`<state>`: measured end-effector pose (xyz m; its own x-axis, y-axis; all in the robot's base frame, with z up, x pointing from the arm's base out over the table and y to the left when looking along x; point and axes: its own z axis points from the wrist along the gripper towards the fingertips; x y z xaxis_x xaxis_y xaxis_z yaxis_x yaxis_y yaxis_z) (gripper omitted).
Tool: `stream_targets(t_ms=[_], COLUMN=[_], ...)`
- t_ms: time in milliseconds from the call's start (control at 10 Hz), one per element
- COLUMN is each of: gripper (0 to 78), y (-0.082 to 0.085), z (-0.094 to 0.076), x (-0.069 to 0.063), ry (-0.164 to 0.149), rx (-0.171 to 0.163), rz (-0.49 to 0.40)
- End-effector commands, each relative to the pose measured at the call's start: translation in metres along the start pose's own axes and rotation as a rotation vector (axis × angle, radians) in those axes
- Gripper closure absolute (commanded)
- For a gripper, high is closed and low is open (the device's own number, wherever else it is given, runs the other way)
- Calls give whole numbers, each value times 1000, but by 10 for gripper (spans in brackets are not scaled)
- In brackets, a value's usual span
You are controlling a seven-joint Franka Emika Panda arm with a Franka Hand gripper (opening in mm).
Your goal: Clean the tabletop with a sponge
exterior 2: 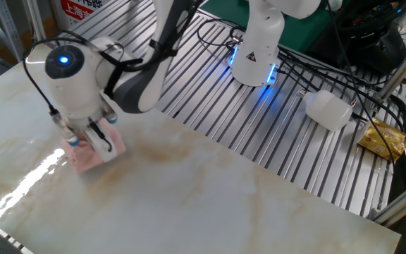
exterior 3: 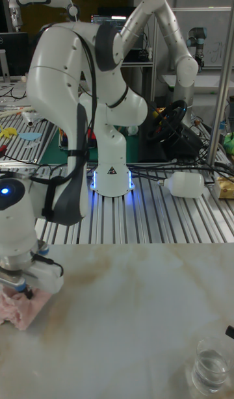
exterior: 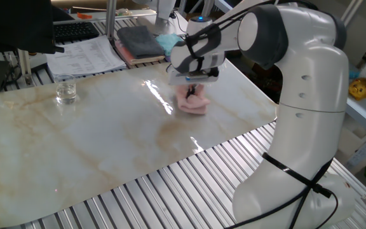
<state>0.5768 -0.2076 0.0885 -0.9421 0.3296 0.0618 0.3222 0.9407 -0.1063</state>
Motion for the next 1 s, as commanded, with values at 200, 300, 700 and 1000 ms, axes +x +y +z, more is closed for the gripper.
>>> stream_targets(t_ms=[200, 300, 700, 1000], gripper=[764, 764, 764, 764], y=[41, 45, 43, 3], z=[-7, -5, 12, 2], x=[20, 29, 53, 47], ry=[22, 30, 27, 34], rx=[-84, -76, -16, -24], rz=[8, 7, -28, -120])
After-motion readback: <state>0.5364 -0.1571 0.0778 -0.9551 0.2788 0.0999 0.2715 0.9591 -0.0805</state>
